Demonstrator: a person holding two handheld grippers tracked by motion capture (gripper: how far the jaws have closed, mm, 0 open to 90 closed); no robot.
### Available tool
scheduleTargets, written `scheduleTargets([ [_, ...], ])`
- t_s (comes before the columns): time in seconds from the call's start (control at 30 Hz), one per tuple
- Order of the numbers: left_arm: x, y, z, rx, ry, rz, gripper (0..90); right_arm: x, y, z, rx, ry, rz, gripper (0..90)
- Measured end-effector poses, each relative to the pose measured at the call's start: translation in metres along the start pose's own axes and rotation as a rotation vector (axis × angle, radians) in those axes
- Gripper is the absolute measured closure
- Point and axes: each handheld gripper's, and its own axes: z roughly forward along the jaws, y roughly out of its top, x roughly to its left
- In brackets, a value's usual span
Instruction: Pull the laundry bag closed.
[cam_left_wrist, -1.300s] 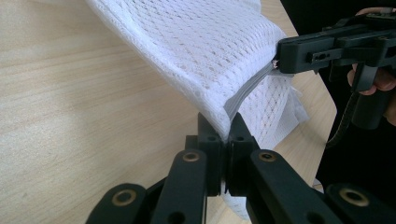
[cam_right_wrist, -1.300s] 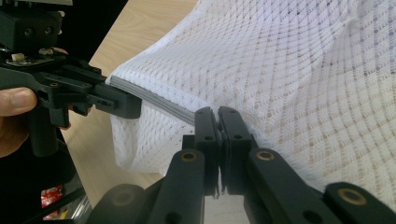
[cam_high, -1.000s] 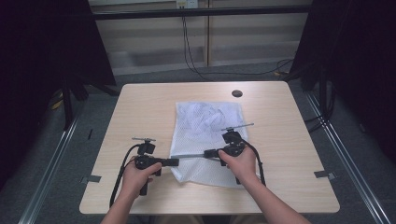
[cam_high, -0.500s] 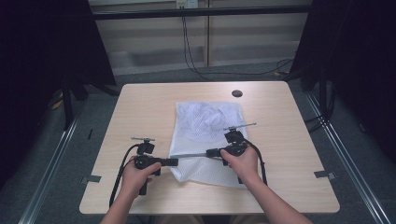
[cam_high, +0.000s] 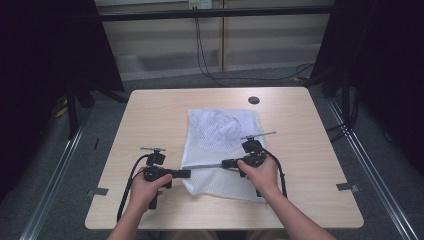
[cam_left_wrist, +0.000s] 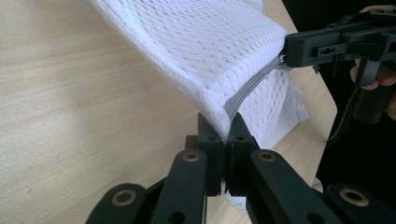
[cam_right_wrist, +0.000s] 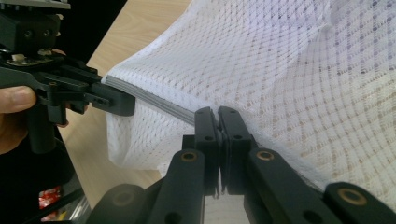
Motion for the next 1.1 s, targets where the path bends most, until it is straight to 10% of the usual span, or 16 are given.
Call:
scheduleTargets([
  [1.1, 0.001, 0.0, -0.004, -0.022, -0.003, -0.013, 87.7, -0.014, -0.002, -0.013, -0.025, -0.031, 0.019, 87.0],
])
